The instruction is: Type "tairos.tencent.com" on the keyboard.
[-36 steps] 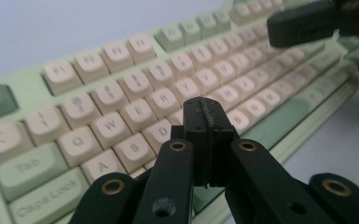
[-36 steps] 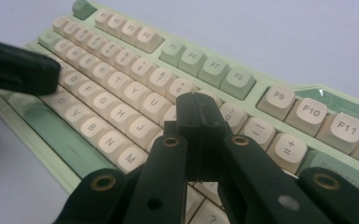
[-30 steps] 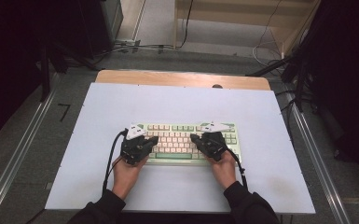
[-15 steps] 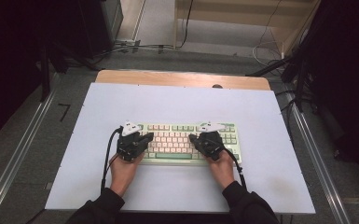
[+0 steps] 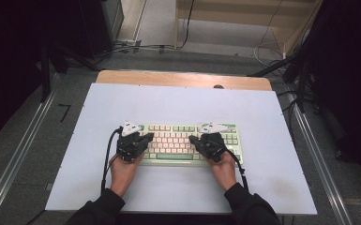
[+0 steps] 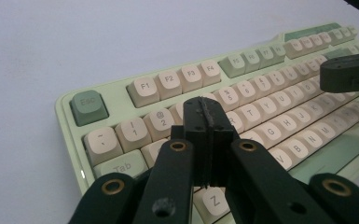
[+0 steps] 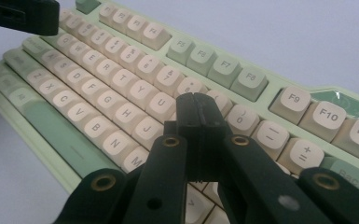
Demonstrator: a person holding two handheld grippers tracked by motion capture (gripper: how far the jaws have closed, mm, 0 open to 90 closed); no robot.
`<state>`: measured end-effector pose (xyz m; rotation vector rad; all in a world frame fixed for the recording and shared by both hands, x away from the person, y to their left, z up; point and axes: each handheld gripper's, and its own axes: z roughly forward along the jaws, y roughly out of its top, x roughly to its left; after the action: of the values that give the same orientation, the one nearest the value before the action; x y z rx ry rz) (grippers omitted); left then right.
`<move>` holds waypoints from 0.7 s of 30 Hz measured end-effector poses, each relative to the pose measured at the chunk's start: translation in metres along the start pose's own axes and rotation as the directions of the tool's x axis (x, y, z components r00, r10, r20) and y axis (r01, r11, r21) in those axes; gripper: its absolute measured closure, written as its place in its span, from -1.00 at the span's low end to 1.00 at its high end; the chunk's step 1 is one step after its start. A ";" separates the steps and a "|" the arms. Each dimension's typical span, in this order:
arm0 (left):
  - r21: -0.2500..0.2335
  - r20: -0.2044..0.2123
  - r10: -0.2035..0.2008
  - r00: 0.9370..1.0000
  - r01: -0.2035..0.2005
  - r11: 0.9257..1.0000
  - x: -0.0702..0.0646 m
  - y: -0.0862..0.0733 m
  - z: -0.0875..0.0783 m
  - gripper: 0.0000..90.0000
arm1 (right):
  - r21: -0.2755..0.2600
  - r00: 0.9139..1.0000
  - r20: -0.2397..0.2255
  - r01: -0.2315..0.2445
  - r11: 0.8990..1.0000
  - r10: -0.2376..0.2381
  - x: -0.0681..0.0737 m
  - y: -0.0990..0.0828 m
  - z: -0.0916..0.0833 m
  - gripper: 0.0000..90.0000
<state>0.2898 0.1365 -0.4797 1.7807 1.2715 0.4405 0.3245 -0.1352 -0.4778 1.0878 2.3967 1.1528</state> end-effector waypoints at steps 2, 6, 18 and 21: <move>0.000 -0.001 0.000 1.000 0.000 1.000 0.000 0.000 0.000 1.00 | -0.004 1.000 -0.006 0.001 1.000 -0.001 0.001 0.000 -0.002 0.94; -0.001 -0.002 -0.001 1.000 0.001 1.000 0.000 0.000 0.000 1.00 | -0.012 1.000 -0.015 0.004 1.000 -0.004 0.003 0.000 -0.006 0.94; -0.001 -0.001 -0.002 1.000 0.002 1.000 0.000 0.000 0.000 1.00 | -0.017 0.999 -0.044 0.010 1.000 -0.010 0.007 -0.002 -0.012 0.94; -0.003 0.000 -0.002 1.000 0.002 1.000 0.000 0.000 -0.001 1.00 | -0.009 0.998 -0.059 0.018 1.000 -0.018 0.011 -0.003 -0.011 0.94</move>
<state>0.2891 0.1373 -0.4795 1.7768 1.2727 0.4411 0.3094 -0.1350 -0.4721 1.0413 2.4384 1.2041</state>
